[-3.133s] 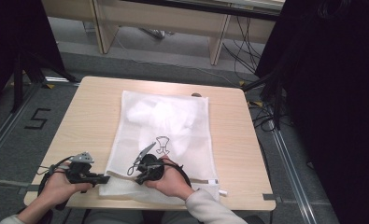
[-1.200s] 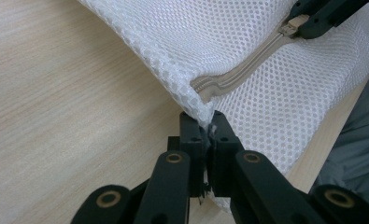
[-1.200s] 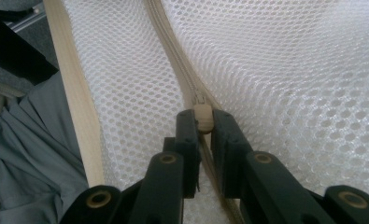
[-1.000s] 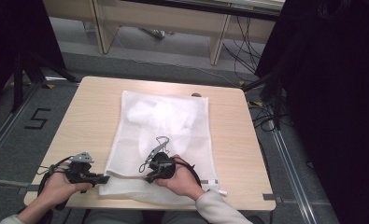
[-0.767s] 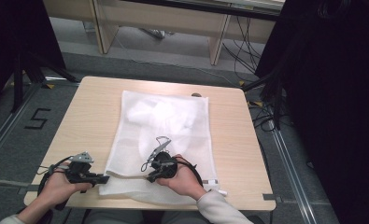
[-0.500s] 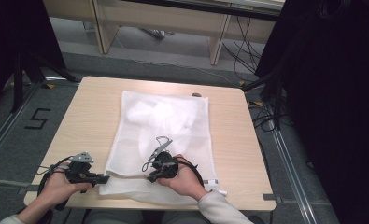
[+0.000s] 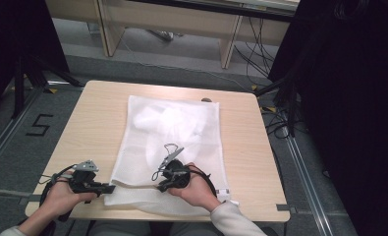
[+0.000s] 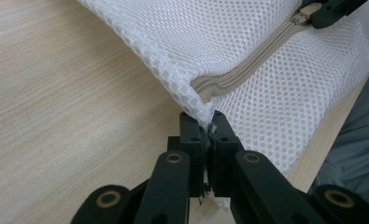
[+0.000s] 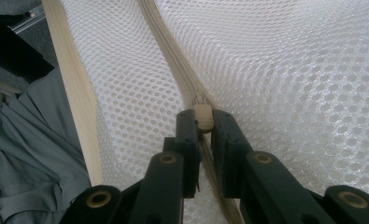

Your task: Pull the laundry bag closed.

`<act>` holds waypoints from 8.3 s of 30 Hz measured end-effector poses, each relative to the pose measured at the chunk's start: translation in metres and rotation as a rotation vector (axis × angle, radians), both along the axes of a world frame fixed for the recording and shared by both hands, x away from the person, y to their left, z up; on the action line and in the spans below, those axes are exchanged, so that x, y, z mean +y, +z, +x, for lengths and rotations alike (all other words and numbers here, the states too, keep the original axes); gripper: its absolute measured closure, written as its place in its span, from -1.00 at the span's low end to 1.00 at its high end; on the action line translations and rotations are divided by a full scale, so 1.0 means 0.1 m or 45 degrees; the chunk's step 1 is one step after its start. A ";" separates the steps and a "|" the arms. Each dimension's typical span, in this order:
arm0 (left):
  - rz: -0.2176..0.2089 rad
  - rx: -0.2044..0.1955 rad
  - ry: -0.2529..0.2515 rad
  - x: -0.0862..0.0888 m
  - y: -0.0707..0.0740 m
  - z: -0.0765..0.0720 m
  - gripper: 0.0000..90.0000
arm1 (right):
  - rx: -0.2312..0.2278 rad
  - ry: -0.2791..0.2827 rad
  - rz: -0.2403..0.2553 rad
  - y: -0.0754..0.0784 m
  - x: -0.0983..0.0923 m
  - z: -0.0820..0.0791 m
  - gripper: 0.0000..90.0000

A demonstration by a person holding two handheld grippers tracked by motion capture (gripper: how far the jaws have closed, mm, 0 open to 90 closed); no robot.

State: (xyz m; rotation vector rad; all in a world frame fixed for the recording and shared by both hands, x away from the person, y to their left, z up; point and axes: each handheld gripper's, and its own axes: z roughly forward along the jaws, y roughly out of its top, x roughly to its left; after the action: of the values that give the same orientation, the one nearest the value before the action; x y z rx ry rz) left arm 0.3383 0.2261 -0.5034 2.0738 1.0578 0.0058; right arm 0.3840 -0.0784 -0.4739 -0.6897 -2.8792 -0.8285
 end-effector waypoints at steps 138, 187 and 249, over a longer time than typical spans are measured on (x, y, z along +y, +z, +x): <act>0.020 0.004 -0.003 0.02 0.02 0.01 0.92 | 0.030 -0.104 0.012 0.19 -0.57 0.02 0.82; 0.031 -0.002 0.008 0.02 0.01 0.01 0.92 | 0.024 -0.142 -0.018 0.19 -0.77 -0.02 0.82; 0.019 0.000 0.002 0.05 0.02 0.01 0.92 | 0.034 -0.228 -0.011 0.22 -1.05 -0.06 0.82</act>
State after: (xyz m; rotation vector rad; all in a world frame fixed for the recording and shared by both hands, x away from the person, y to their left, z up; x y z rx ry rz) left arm 0.3397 0.2308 -0.5014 2.0861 1.0626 0.0148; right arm 0.3777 -0.1838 -0.4519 -0.9639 -2.8299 -0.8197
